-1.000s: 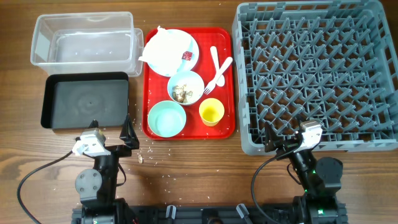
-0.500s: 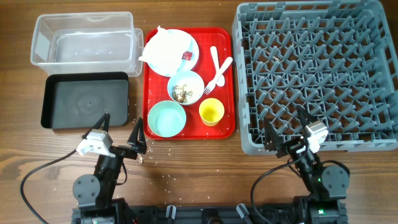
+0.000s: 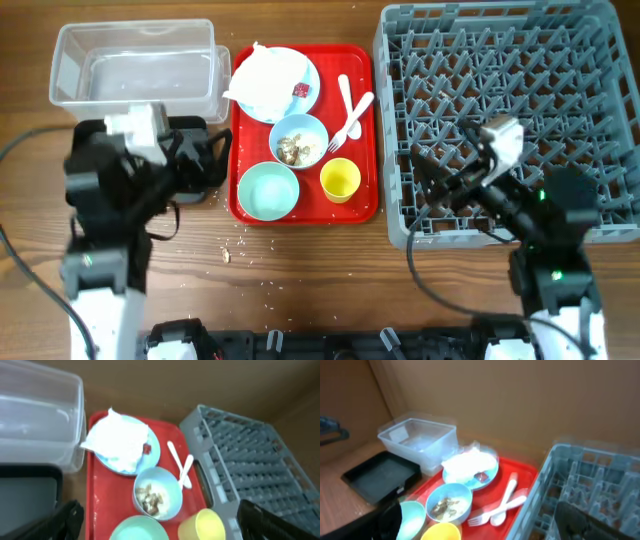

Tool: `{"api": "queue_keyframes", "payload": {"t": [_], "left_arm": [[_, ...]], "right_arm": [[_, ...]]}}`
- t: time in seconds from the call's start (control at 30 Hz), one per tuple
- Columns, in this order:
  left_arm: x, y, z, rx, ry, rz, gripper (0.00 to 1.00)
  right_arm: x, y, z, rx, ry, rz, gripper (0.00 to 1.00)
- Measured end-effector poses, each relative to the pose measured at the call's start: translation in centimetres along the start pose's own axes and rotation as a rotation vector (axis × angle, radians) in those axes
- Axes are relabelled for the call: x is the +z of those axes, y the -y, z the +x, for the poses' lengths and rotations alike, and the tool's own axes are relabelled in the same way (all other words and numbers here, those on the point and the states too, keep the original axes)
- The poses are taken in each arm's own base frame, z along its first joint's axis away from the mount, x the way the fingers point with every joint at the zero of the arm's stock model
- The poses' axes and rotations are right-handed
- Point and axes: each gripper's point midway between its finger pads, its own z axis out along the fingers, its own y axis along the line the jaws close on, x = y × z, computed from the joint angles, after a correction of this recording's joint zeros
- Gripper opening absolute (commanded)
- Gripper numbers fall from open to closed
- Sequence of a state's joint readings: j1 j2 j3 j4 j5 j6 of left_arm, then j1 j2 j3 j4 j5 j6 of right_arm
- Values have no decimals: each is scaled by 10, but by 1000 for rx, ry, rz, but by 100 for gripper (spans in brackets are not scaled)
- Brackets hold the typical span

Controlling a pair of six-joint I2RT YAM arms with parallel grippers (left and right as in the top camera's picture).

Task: Sort waste into correct bins and load items into the dishwasher rack
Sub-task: 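Reach left gripper to the tissue on the light-blue plate and grasp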

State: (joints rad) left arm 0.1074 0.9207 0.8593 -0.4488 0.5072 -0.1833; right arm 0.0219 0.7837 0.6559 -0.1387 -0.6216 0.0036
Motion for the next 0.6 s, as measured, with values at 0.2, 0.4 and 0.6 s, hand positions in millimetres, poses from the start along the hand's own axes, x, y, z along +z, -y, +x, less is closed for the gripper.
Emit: {"api": "queue_keyframes", "payload": {"t": [0.2, 0.4, 0.6], "left_arm": [[39, 11, -29, 31, -194, 15, 100], [110, 18, -38, 56, -478, -22, 100], [182, 22, -19, 260, -612, -49, 100]], "right_arm": [[4, 4, 1, 77, -261, -12, 100], [15, 14, 22, 134, -416, -16, 100], [18, 16, 24, 200, -425, -4, 100]]}}
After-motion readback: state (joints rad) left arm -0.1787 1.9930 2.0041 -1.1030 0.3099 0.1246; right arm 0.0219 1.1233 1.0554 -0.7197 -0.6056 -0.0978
